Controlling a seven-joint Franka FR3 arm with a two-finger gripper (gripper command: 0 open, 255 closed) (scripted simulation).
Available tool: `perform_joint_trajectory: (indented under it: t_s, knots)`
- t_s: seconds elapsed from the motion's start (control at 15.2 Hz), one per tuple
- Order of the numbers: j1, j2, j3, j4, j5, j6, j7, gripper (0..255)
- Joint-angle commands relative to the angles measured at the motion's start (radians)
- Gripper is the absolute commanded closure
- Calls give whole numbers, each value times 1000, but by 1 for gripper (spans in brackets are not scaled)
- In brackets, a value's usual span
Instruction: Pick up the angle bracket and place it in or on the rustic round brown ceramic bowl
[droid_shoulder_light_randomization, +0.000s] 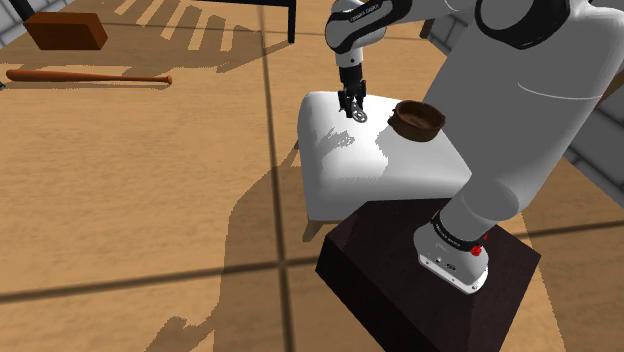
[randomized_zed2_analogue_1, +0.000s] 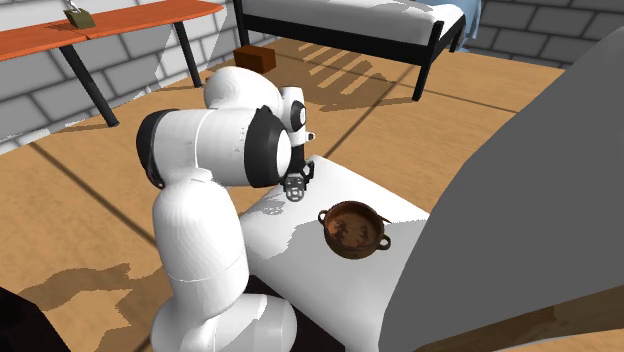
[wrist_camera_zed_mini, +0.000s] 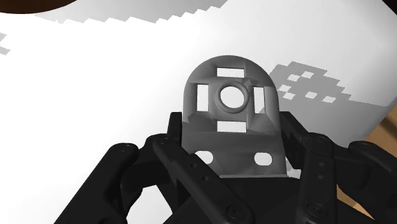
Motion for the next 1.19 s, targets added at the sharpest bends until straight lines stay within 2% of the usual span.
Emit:
perform_joint_trajectory:
  t_s: [0.0,1.12]
  knots:
    - [1,-16,0,10,-1,-26,0,255]
    - [4,-92,-1,136,-9,-228,-7,255]
